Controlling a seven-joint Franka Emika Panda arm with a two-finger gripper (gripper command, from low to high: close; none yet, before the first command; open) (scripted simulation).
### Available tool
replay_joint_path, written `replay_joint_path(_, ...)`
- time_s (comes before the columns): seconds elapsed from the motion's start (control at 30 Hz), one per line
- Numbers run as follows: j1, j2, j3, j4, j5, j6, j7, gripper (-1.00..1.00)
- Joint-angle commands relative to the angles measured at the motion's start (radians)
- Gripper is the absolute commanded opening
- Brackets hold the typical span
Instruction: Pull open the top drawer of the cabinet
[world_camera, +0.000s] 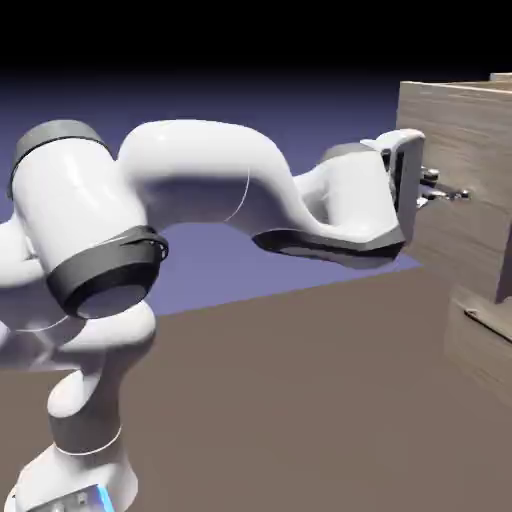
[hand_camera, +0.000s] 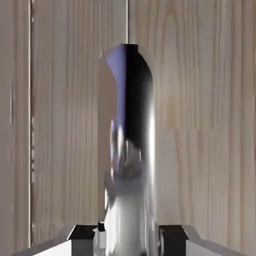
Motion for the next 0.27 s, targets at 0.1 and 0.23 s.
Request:
replay_joint_path(0.1, -0.145, -0.032, 0.109, -0.102, 0.01, 0.006, 0.008, -1.0)
replay_joint_path(0.23, -0.2, 0.012, 0.15, -0.107, -0.025, 0.025, 0.093, 1.0)
